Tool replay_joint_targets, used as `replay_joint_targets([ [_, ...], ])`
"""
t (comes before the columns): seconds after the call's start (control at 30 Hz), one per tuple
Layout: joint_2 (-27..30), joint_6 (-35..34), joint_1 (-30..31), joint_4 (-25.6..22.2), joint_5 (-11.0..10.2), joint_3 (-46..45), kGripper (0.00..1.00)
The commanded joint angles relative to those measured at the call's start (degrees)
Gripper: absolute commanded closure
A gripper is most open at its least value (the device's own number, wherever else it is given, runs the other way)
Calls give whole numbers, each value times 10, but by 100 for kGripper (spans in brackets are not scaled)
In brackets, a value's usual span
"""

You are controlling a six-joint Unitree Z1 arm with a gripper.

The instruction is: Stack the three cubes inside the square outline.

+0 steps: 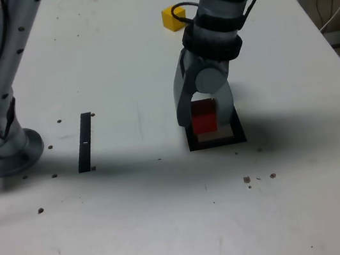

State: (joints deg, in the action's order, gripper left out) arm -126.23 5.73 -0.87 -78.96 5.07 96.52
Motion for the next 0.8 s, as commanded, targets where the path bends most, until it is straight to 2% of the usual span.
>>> replay_joint_targets([
  [0.0, -8, 2, 1, 3, 1, 7, 68],
  [0.23, -13, 4, 1, 8, 1, 9, 67],
  [0.3, -13, 6, 1, 10, 1, 9, 57],
  [0.43, -13, 12, 1, 15, 1, 8, 21],
  [0.5, -13, 14, 1, 16, 1, 7, 8],
  [0.57, -13, 14, 1, 17, 1, 6, 2],
  [0.77, -12, 15, 1, 18, 1, 4, 1],
])
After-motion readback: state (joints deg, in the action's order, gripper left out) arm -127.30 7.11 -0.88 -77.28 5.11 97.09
